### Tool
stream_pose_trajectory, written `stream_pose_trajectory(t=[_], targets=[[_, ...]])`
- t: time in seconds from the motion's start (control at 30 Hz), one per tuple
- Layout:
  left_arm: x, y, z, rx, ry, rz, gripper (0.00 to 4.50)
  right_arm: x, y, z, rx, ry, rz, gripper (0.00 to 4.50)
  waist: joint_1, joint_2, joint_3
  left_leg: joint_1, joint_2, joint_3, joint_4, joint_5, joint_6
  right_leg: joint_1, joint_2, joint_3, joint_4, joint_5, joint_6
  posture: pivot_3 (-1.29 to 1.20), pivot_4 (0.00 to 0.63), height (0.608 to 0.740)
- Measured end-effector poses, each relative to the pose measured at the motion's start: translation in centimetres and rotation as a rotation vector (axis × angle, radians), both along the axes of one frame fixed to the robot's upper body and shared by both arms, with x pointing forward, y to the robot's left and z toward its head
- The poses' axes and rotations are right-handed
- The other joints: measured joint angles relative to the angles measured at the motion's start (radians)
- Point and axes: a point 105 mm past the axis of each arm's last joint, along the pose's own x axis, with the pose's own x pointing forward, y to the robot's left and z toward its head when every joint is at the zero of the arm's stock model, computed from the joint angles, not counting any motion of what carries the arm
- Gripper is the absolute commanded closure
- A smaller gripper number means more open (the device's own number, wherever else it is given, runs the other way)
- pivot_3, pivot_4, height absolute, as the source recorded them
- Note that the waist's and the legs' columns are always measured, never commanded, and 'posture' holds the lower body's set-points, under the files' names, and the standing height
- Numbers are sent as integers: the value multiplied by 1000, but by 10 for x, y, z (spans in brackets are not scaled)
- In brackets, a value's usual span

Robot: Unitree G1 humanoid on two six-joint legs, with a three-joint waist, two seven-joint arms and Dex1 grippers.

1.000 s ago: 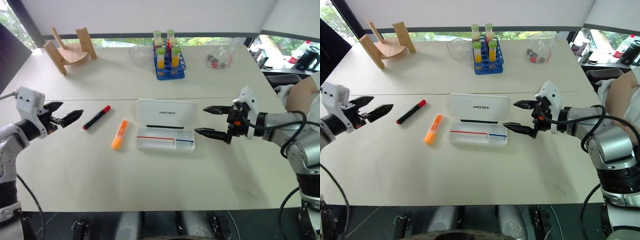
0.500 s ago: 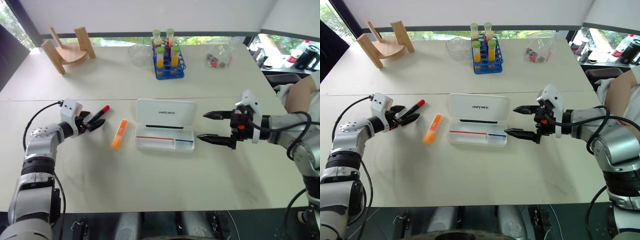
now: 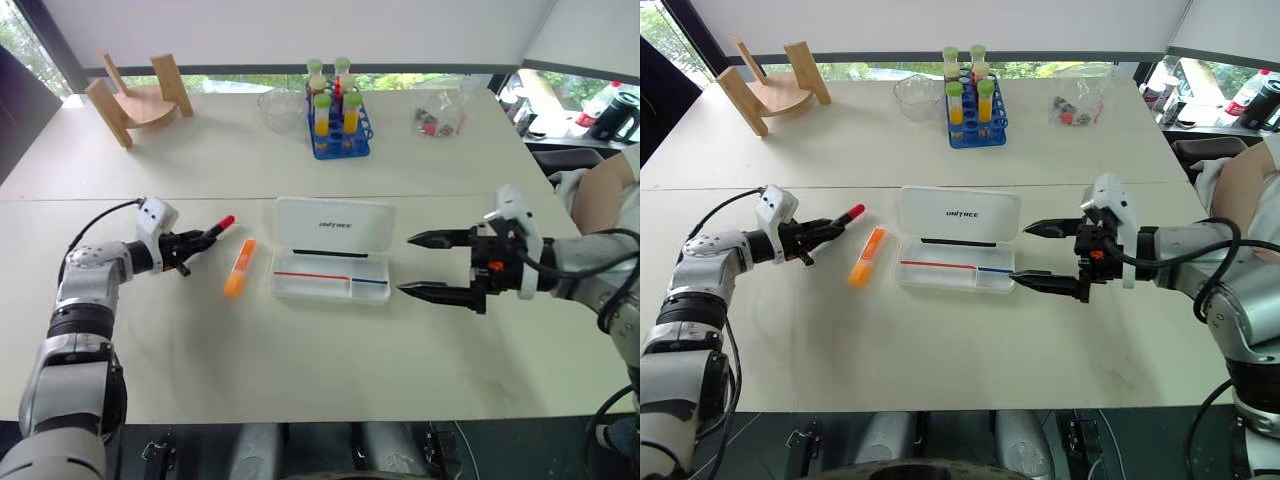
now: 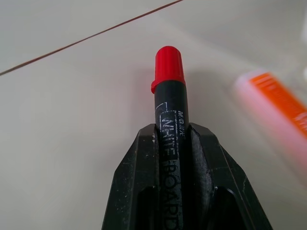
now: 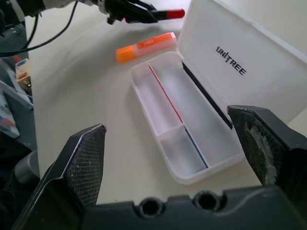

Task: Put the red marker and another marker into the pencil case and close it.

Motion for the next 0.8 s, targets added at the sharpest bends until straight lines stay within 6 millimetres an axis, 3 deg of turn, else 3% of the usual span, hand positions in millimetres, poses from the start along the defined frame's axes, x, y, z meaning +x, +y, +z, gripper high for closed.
stream_pose_trajectory(t=[0.13, 0.2, 0.27, 0.37, 0.5, 0.63, 0.67, 0.8], targets=[[-28, -57, 66, -5, -112, -355, 4190, 1, -3, 3, -2, -26, -34, 0, 2, 0, 0, -1, -1, 0, 1, 0, 0, 0, 0, 0, 0, 0, 0, 0, 150, 740], [-39, -91, 78, 43, -142, -516, 4190, 0, -3, 3, -5, -34, -44, 0, 3, 1, -1, 0, -1, 0, 1, 0, 0, 2, -1, 0, 0, 0, 0, 0, 150, 740], [-40, -120, 72, 60, -138, -603, 4190, 0, -4, 4, -5, -42, -56, 0, 1, 1, 0, 3, -2, 1, 1, 0, 0, 4, -1, 0, -1, 0, 0, 0, 150, 740], [-32, -150, 42, 120, -88, -652, 4190, 1, -4, 5, -2, -55, -76, 0, -8, 1, 0, 4, -1, 2, 0, 0, 0, 3, 1, 1, 0, 0, 0, 0, 150, 740], [-19, -170, 18, 217, -90, -674, 4190, -1, -5, 4, 1, -63, -96, 0, -6, 1, 0, 3, -1, 1, -1, 0, 0, 2, 2, 1, 0, 0, 0, 0, 150, 740], [-11, -177, 5, 278, -99, -677, 4190, -3, -4, 1, 1, -60, -107, 0, -2, 1, 0, 1, -1, 1, 0, 0, 0, 0, 1, 1, -1, 0, 0, 0, 150, 740], [-10, -177, 2, 288, -95, -678, 3148, -3, -4, 1, 2, -61, -108, 0, -2, 1, 0, 1, -1, 1, 0, 0, 0, 0, 1, 1, -1, 0, 0, 0, 150, 740], [-12, -176, -2, 297, -77, -701, 1228, -3, -4, 2, 4, -67, -120, 0, -1, 0, 0, 1, -1, 1, 0, 0, 0, 1, 1, 1, 0, 0, 0, 0, 150, 740]])
